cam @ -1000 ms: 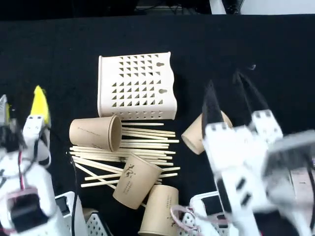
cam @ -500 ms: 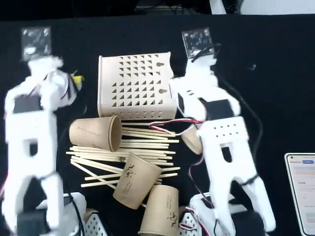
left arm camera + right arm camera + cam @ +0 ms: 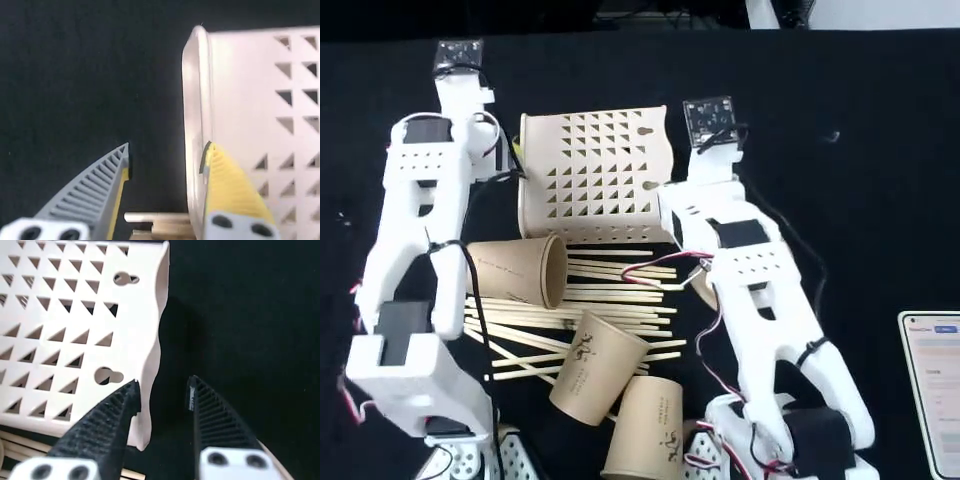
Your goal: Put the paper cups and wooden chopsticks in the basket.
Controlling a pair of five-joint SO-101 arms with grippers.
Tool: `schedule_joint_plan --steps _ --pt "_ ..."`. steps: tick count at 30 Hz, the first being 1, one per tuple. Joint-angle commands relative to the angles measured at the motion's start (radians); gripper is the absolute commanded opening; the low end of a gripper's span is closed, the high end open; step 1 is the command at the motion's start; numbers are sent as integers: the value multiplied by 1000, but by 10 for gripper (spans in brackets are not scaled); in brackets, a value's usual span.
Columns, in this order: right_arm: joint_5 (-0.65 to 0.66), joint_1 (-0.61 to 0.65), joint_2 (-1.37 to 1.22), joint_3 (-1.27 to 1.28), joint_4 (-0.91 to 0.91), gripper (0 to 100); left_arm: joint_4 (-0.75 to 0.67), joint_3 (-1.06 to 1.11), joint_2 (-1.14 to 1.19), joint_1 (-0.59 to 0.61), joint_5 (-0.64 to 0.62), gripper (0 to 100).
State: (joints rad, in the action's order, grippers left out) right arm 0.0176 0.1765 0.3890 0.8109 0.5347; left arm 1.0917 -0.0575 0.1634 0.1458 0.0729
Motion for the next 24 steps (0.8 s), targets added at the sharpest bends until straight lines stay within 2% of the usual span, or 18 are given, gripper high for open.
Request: schedule_joint_plan --steps 1,8,11,20,24 --pt "14 -3 5 -5 -18 170 11 -22 61 64 0 243" --pt "14 -3 5 -5 -18 170 -31 -30 64 182 -2 242" --pt "12 -3 5 -5 -18 170 31 -94 49 191 -8 242" --pt "14 -3 5 -5 -18 170 376 -346 -35 36 -11 243" --pt "14 -3 4 -4 -17 170 362 -318 -8 -30 -11 243"
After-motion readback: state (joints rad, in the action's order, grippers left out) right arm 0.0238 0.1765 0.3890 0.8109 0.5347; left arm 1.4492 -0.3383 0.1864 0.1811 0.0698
